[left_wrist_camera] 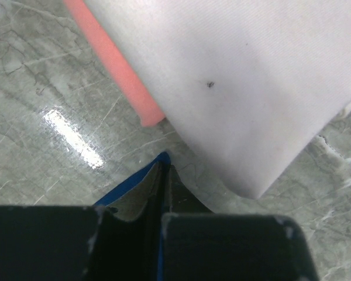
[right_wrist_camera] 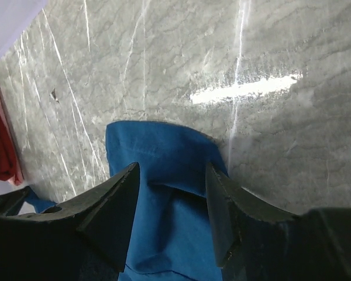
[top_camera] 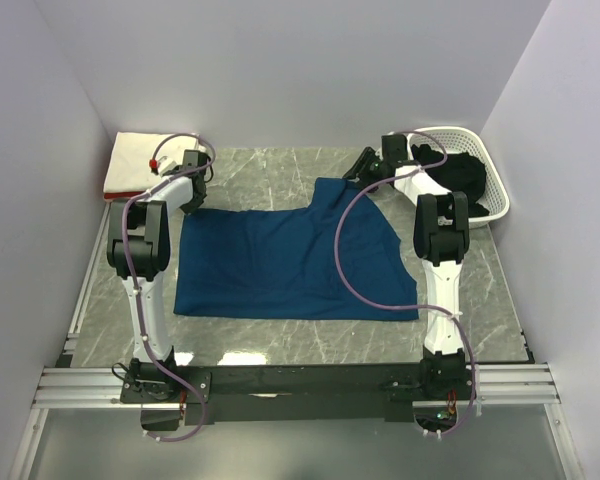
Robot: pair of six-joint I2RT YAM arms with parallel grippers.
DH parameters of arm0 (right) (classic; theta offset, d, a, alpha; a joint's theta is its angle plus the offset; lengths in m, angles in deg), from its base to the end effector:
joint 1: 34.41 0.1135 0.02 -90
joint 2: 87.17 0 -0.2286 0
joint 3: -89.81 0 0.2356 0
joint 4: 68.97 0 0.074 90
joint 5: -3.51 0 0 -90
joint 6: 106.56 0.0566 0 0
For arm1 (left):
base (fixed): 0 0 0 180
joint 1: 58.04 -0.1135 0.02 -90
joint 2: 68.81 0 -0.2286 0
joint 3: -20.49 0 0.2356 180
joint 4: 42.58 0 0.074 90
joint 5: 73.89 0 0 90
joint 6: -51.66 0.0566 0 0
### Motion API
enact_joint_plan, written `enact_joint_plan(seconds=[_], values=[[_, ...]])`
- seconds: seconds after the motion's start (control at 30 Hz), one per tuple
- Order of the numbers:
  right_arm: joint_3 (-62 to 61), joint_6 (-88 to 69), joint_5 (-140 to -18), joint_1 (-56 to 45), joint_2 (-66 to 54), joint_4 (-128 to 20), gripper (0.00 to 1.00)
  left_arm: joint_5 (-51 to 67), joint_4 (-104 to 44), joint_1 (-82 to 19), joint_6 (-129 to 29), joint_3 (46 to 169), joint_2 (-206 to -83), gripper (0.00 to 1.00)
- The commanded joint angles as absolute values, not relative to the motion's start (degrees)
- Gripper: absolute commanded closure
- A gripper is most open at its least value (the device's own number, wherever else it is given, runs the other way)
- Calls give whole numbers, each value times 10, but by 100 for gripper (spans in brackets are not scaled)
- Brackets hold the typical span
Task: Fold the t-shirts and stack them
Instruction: Fold the tshirt
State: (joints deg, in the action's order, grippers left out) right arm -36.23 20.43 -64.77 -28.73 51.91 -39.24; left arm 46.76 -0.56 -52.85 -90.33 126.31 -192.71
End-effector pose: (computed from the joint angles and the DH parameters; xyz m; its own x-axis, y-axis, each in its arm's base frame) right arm 0.5106 0.0718 0.1241 -0.7577 0.4864 -0.4351 0.1172 0.7574 0.6424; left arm 0.4335 -0.0104 0.1238 -0.3936 -0.6449 -0.6552 -0.7882 0.6035 -0.1206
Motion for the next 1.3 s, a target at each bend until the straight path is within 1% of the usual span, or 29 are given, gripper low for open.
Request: enact_joint_plan(seconds=[0.0,0.07,0.23,0.3,0.53,0.7,0.83,0.87,0.93,0.97,1.2,1.23,1.27], values=[[-340,217,-660,-291,478,-409,44,457,-11,-531,-904,1250,-1895,96],[-326,213,-668,-291,465,-415,44,460,-12,-531,-903,1245,-1890,97],[-341,181,-739,-287,447,-362,43,457,-19,-536,-898,1231,-1875,98],[-340,175,-756,-284,443,-351,39,456,-21,-536,-899,1228,-1870,99],[-347,182,-742,-280,470,-355,38,452,-23,-536,-898,1223,-1869,99],[-396,190,-720,-272,512,-337,38,451,-20,-538,-898,1225,-1870,99],[-388,205,-704,-270,515,-358,46,450,-23,-538,-895,1225,-1867,99],[-387,208,-702,-269,516,-361,52,448,-24,-539,-893,1225,-1866,99],[-389,212,-698,-269,519,-363,58,447,-26,-539,-892,1225,-1864,98],[-394,212,-695,-269,520,-360,65,446,-27,-539,-891,1225,-1864,98],[-413,205,-699,-271,510,-356,84,443,-31,-541,-890,1219,-1854,99],[-419,202,-703,-272,509,-354,89,443,-33,-542,-890,1216,-1853,99],[-423,197,-706,-271,503,-351,92,443,-34,-542,-888,1216,-1847,99]])
